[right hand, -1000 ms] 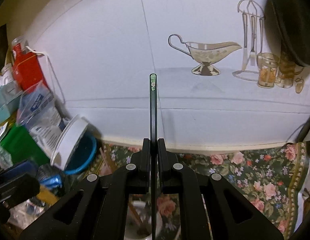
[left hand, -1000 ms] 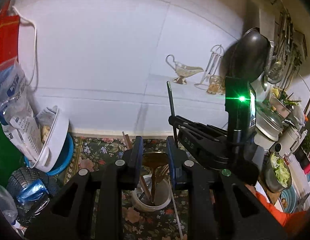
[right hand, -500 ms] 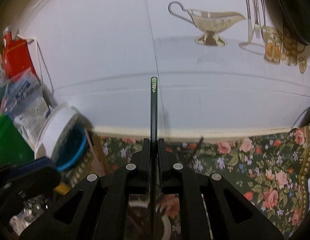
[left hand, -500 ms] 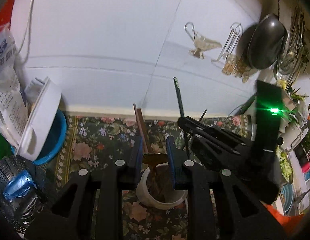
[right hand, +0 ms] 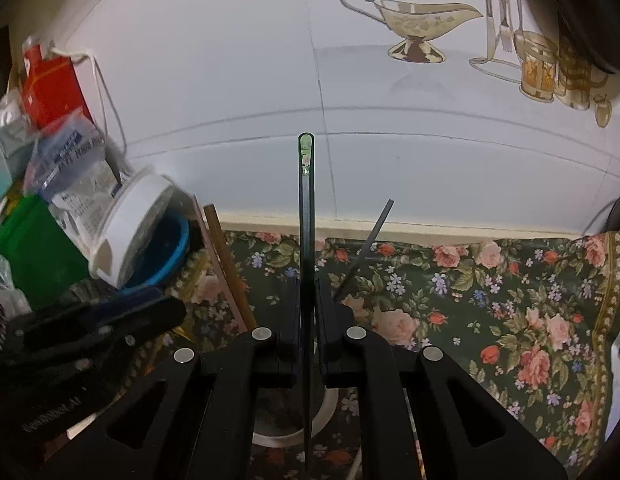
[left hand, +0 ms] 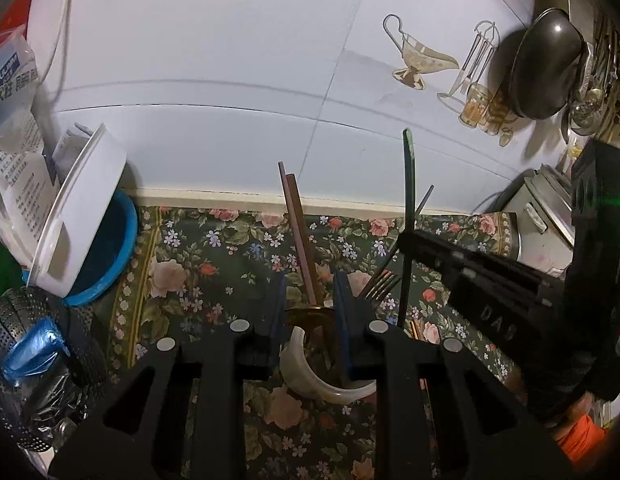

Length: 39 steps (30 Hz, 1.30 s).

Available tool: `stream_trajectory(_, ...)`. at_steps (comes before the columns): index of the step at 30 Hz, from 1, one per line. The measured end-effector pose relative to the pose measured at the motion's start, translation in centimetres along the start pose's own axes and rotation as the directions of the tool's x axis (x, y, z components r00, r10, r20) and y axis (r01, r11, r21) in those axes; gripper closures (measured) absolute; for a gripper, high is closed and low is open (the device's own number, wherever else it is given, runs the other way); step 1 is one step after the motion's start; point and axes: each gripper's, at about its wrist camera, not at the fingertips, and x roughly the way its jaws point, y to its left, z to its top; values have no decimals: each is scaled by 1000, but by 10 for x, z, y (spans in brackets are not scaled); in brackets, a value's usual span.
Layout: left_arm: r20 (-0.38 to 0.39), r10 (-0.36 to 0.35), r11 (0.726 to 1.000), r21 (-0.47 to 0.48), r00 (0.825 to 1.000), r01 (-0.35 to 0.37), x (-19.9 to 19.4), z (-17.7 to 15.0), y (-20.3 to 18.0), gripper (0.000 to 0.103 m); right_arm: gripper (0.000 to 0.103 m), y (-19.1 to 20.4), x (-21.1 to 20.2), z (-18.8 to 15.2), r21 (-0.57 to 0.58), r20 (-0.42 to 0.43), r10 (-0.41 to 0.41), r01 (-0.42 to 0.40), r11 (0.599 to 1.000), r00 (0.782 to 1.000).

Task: Organize utensils
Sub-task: 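Open the left gripper over the cup while the right gripper lowers the green chopstick into it, then move both grippers down to the remaining chopsticks on the cloth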

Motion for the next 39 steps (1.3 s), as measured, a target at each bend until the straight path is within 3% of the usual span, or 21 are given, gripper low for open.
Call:
stream_trajectory(15, -28, 21, 1000, -6, 999, -22, 6, 3, 5, 81, 97, 9, -24, 31, 17, 144, 3, -6, 1000, 990)
stream_trajectory(25, -28, 38, 999, 16, 999, -38, 2, 5, 0, 81, 97, 17, -8, -1, -61, 9, -22, 23, 998, 1000)
stream_trajectory(33, -7, 63, 997, 36, 998, -63, -18, 1, -13, 81, 96, 13, -26, -8, -78, -73, 16, -22, 997, 997)
stream_trajectory(39, 15, 93, 994, 58, 996, -94, -37, -5, -31, 80, 73, -3, -52, -16, -69, -100, 8, -15, 997, 995)
